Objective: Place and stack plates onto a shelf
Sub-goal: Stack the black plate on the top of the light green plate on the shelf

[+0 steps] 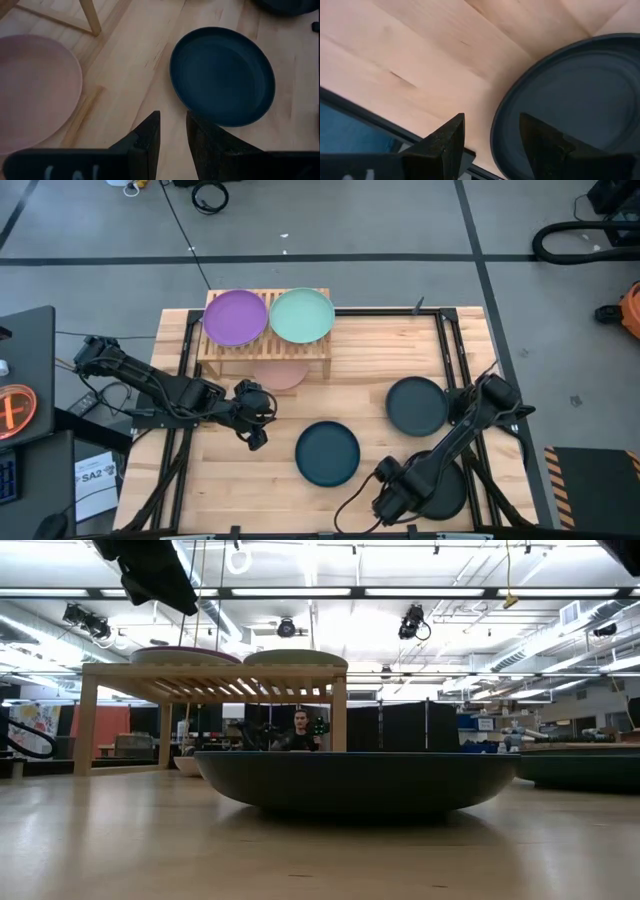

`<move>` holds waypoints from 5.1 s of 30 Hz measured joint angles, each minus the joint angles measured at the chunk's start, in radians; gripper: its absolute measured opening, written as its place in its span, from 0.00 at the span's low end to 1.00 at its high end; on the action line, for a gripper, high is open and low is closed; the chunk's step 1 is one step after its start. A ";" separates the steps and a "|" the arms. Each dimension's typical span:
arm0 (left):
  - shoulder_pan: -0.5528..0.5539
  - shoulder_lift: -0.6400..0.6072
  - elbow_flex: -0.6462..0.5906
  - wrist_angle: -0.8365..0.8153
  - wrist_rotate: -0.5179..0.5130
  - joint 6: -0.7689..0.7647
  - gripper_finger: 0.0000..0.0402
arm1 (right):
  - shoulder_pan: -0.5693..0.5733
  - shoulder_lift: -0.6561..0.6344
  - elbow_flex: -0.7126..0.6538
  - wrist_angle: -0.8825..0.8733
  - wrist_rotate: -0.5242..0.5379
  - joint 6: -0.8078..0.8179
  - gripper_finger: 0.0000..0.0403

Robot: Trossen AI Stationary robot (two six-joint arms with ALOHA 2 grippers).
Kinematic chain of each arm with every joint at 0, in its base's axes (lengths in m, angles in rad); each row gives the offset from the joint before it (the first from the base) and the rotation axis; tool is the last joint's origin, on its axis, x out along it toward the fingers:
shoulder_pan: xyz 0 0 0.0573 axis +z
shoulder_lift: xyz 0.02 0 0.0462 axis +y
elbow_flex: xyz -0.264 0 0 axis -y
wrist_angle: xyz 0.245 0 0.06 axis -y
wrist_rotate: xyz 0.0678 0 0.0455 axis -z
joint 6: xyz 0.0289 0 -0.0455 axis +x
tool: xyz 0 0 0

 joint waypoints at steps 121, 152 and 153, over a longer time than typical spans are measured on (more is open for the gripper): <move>0.000 0.000 0.000 -0.006 0.000 -0.001 0.25 | -0.170 0.084 0.690 -0.487 0.171 -0.929 0.05; 0.000 0.000 0.000 -0.004 0.000 -0.002 0.25 | -0.535 0.083 0.889 -0.487 0.553 -1.989 0.05; 0.000 0.000 0.000 -0.004 0.000 -0.002 0.25 | -0.557 0.083 0.888 -0.487 0.553 -2.016 0.05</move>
